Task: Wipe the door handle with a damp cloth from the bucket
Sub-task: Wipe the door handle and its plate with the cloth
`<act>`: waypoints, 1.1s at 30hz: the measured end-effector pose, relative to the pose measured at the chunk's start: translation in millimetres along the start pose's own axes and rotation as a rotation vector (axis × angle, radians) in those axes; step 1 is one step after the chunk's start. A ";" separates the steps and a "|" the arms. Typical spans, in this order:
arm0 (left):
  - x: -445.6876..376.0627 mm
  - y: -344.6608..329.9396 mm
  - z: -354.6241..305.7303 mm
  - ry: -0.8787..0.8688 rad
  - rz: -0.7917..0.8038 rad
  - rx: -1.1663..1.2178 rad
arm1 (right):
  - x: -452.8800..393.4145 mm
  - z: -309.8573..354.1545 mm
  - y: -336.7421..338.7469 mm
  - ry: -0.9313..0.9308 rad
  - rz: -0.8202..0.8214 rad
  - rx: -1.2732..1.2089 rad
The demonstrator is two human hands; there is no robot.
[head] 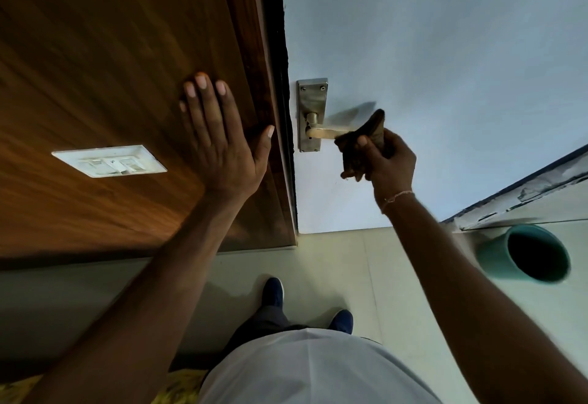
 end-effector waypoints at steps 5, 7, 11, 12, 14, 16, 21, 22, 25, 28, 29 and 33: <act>0.4 -0.8 -0.3 -0.002 -0.001 -0.009 | 27.5 -9.3 -37.7 -0.355 0.148 -0.641; 0.3 -0.2 -0.1 -0.005 0.004 -0.013 | 35.6 -1.0 -58.7 -0.524 0.275 -0.898; -0.1 1.9 1.3 -0.014 0.008 -0.011 | 45.3 25.4 -92.3 -0.772 0.422 -1.123; 0.2 2.1 1.8 -0.017 0.012 -0.009 | 46.7 32.2 -96.0 -0.793 0.428 -1.174; 0.9 1.9 2.9 -0.019 0.011 -0.006 | 49.8 45.9 -93.0 -0.788 0.404 -1.225; 1.3 0.5 3.9 -0.023 0.005 -0.010 | 49.6 54.0 -81.2 -0.733 0.371 -1.224; 1.1 -2.1 5.3 -0.029 -0.002 -0.015 | 47.9 51.5 -74.8 -0.473 0.338 -0.987; 1.3 -2.2 5.4 -0.031 0.000 -0.016 | 49.6 53.8 -82.8 -0.440 0.338 -0.946; 1.7 -2.3 6.4 -0.039 0.014 -0.016 | 49.7 60.4 -101.7 -0.494 0.314 -0.913; 1.1 -1.8 6.8 -0.035 0.014 -0.007 | 45.6 61.4 -96.5 -0.554 0.271 -0.836; 1.0 -2.0 6.7 -0.035 0.013 -0.006 | 43.0 58.5 -89.0 -0.560 0.232 -0.807; 0.4 -2.0 6.0 -0.033 0.013 -0.005 | 28.5 44.6 -56.0 -0.489 0.094 -0.838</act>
Point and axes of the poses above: each hand's wrist, its own x-axis away from the middle knuckle, its own y-axis out of the back of the hand, z = x × y, the point moved 1 cm from there along -x, towards the middle knuckle, and after that the axes turned 14 degrees about x, right-handed, at the moved point
